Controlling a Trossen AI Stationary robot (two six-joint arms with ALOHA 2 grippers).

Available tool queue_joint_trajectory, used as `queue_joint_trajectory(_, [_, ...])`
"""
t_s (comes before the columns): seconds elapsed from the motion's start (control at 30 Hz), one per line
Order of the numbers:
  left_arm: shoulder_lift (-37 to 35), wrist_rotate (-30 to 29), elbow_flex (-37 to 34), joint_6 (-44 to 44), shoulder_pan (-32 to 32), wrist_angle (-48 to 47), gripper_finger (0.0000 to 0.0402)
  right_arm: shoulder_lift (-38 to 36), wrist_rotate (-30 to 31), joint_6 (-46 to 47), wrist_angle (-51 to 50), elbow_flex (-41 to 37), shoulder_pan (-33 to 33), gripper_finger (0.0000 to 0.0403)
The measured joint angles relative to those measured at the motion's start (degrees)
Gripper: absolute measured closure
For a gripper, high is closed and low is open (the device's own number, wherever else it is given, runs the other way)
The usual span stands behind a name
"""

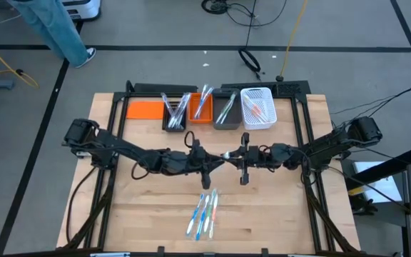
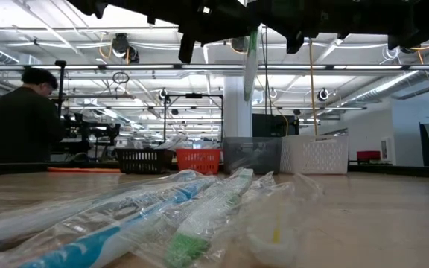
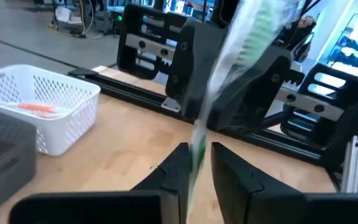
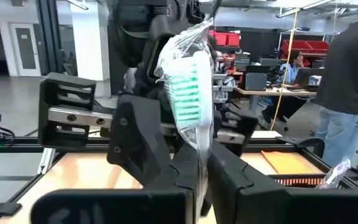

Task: Pick & Place Toothbrushes
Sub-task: Put the green toothbrush into the black bin

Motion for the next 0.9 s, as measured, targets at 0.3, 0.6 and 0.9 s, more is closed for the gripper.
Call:
queue_joint_trajectory(0.3, [-5.95,-2.48,0.00,4.05,-0.04,-10.45,0.0325,-2.32,2.01,-0.39,-2.05,-0.02,-2.62,0.0393])
queue_joint_trajectory(0.6, [-8.44,-2.08,-0.02,-1.71,-1.83,-20.12,0.0325,-7.08,2.93,0.88,-7.01,-0.05,-9.32,0.0393])
queue_joint_trajectory(0.9, [-8.47,-2.06,-0.02,-0.37,-3.41,-20.83,0.0325,-6.63,2.57,8.35,-6.84,-0.05,-21.52,0.0393])
